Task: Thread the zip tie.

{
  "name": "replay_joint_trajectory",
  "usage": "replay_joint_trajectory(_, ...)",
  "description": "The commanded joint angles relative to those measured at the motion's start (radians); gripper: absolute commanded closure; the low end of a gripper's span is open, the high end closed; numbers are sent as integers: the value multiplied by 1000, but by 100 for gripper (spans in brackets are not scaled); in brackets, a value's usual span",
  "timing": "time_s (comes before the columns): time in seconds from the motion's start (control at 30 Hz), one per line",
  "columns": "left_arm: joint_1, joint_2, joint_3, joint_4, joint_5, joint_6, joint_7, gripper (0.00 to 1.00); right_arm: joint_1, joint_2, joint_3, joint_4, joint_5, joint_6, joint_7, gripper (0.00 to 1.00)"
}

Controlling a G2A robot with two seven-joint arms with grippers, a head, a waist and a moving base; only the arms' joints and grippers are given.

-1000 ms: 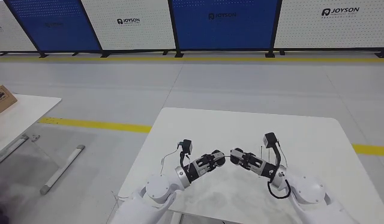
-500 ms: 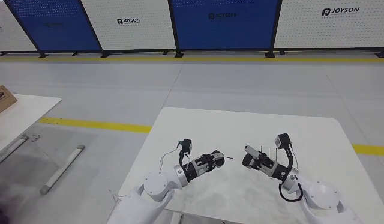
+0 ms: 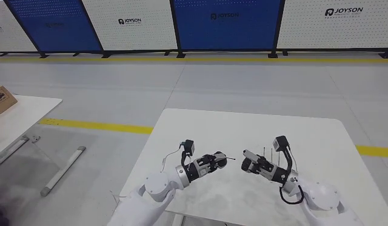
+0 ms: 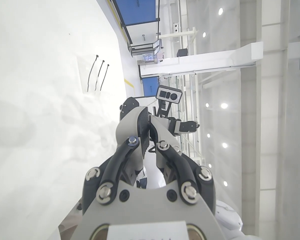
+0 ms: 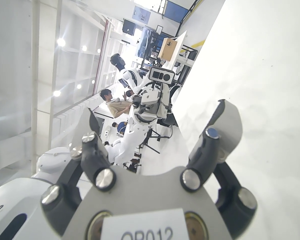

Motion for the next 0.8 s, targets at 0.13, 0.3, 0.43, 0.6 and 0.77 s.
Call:
replay_joint_trajectory(0.13, 8, 3, -1, -10, -1, -4, -14, 100, 19, -6, -19, 3, -17, 20, 4, 100)
replay_joint_trajectory(0.3, 5, 3, 4, -15, -10, 1, -13, 100, 34, -11, -37, 10, -28, 42, 6, 100)
replay_joint_trajectory(0.43, 3, 3, 9, -18, -10, 0, -15, 100, 40, -15, -42, 15, -33, 56, -3, 100)
replay_joint_trajectory(0.6, 3, 4, 12, -22, -9, -3, -15, 100, 41, -17, -44, 14, -39, 60, -3, 100)
replay_joint_trajectory(0.77, 5, 5, 15, -24, -1, -7, 1, 100, 41, -18, -45, 7, -45, 65, -2, 100)
